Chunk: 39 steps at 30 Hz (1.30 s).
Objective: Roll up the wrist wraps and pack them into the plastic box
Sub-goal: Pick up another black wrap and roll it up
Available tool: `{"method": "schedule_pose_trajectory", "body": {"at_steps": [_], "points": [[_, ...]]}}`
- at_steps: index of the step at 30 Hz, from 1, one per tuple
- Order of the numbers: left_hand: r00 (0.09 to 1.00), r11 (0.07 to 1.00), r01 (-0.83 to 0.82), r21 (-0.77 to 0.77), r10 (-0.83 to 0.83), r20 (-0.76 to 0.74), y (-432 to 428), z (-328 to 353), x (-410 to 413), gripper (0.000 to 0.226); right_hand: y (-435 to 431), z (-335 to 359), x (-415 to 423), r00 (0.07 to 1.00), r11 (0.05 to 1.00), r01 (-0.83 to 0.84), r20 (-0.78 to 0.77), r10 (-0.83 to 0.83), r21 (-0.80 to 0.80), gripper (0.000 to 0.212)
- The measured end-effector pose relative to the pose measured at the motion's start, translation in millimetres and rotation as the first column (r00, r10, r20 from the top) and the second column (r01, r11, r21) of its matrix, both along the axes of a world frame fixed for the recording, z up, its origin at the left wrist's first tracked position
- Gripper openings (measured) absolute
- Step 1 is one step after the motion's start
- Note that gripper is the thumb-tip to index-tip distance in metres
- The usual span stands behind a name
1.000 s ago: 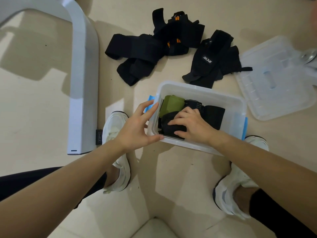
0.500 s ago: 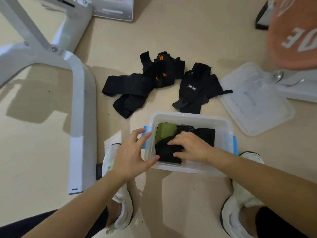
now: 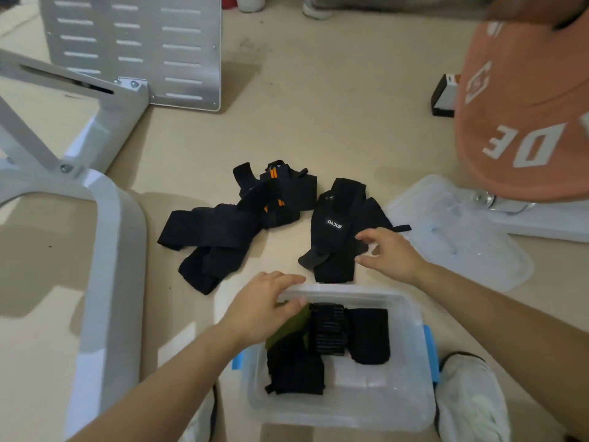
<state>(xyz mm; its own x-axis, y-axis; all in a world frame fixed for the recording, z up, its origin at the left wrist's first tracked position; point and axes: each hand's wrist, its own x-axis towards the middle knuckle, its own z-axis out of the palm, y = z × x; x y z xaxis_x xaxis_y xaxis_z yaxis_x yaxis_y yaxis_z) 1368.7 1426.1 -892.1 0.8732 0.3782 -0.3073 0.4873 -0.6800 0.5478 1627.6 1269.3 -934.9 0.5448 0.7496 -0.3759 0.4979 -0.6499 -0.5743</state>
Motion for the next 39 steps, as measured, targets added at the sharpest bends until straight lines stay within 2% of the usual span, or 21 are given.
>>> {"method": "schedule_pose_trajectory", "body": {"at_steps": [2, 4, 6, 8, 11, 13, 15, 16, 18, 19, 21, 23, 25, 28, 30, 32, 34, 37, 39], "points": [[1.0, 0.999, 0.008, -0.038, -0.007, 0.018, 1, -8, 5, 0.037, 13, -10, 13, 0.995, 0.994, -0.099, 0.029, 0.1, -0.037, 0.067], [0.998, 0.999, -0.025, -0.02, 0.027, 0.06, -1, -16, 4, 0.033, 29, -23, 19, 0.961, 0.965, -0.233, 0.127, 0.247, -0.12, 0.079], [0.995, 0.999, -0.051, 0.003, 0.05, 0.091, -3, -22, 2, 0.032, 47, -34, 18, 0.875, 0.9, -0.361, 0.245, 0.418, -0.245, 0.087], [0.991, 0.997, -0.079, 0.003, 0.078, 0.105, -5, -25, -1, 0.031, 64, -43, 15, 0.784, 0.827, -0.445, 0.298, 0.545, -0.343, 0.093], [0.989, 0.994, -0.11, -0.028, 0.112, 0.098, -4, -24, -1, 0.03, 82, -52, 14, 0.646, 0.732, -0.495, 0.365, 0.671, -0.468, 0.089], [0.989, 0.992, -0.116, -0.043, 0.12, 0.089, -2, -23, -1, 0.03, 91, -51, 14, 0.608, 0.726, -0.5, 0.406, 0.683, -0.473, 0.074], [0.99, 0.989, -0.124, -0.083, 0.129, 0.06, -2, -21, -1, 0.029, 96, -48, 15, 0.656, 0.776, -0.483, 0.42, 0.627, -0.405, 0.056], [0.99, 0.986, -0.125, -0.112, 0.131, 0.045, -1, -20, -1, 0.029, 96, -45, 16, 0.74, 0.831, -0.443, 0.385, 0.551, -0.336, 0.049], [0.989, 0.969, -0.134, -0.208, 0.144, 0.033, 2, -16, -3, 0.03, 94, -38, 18, 0.923, 0.951, -0.263, 0.244, 0.296, -0.161, 0.034], [0.984, 0.951, -0.157, -0.267, 0.175, 0.042, 5, -15, -4, 0.029, 92, -34, 20, 0.972, 0.985, -0.151, 0.169, 0.163, -0.081, 0.024], [0.957, 0.925, -0.239, -0.295, 0.276, 0.089, 17, -14, -6, 0.025, 89, -19, 24, 0.996, 0.999, 0.005, 0.086, -0.009, 0.054, 0.028], [0.926, 0.938, -0.326, -0.121, 0.343, 0.159, 39, -17, -6, 0.027, 83, 0, 26, 0.993, 0.982, 0.117, -0.032, -0.113, 0.15, 0.023], [0.921, 0.926, -0.368, 0.086, 0.351, 0.168, 71, -21, -2, 0.046, 78, 19, 25, 0.987, 0.975, 0.139, -0.101, -0.123, 0.175, 0.033], [0.944, 0.909, -0.313, 0.275, 0.33, -0.017, 120, -33, 8, 0.096, 75, 37, 21, 0.99, 0.984, 0.095, -0.113, -0.078, 0.151, 0.059], [0.947, 0.92, -0.222, 0.324, 0.282, -0.152, 142, -44, 13, 0.106, 77, 41, 14, 0.963, 0.976, 0.136, -0.254, -0.09, 0.172, 0.066], [0.949, 0.931, -0.202, 0.303, 0.263, -0.174, 147, -52, 14, 0.092, 80, 36, 6, 0.94, 0.971, 0.171, -0.324, -0.11, 0.167, 0.063], [0.946, 0.928, -0.277, 0.249, 0.308, -0.096, 139, -56, 9, 0.069, 83, 31, -4, 0.924, 0.978, 0.167, -0.367, -0.109, 0.129, 0.055], [0.964, 0.963, -0.25, 0.104, 0.258, -0.073, 115, -55, -10, 0.033, 86, 30, -26, 0.891, 0.999, -0.016, -0.454, -0.005, -0.042, 0.057], [0.972, 0.976, -0.215, 0.024, 0.216, -0.092, 102, -50, -27, 0.007, 90, 26, -40, 0.894, 0.966, -0.207, -0.432, 0.121, -0.156, 0.05]]}}
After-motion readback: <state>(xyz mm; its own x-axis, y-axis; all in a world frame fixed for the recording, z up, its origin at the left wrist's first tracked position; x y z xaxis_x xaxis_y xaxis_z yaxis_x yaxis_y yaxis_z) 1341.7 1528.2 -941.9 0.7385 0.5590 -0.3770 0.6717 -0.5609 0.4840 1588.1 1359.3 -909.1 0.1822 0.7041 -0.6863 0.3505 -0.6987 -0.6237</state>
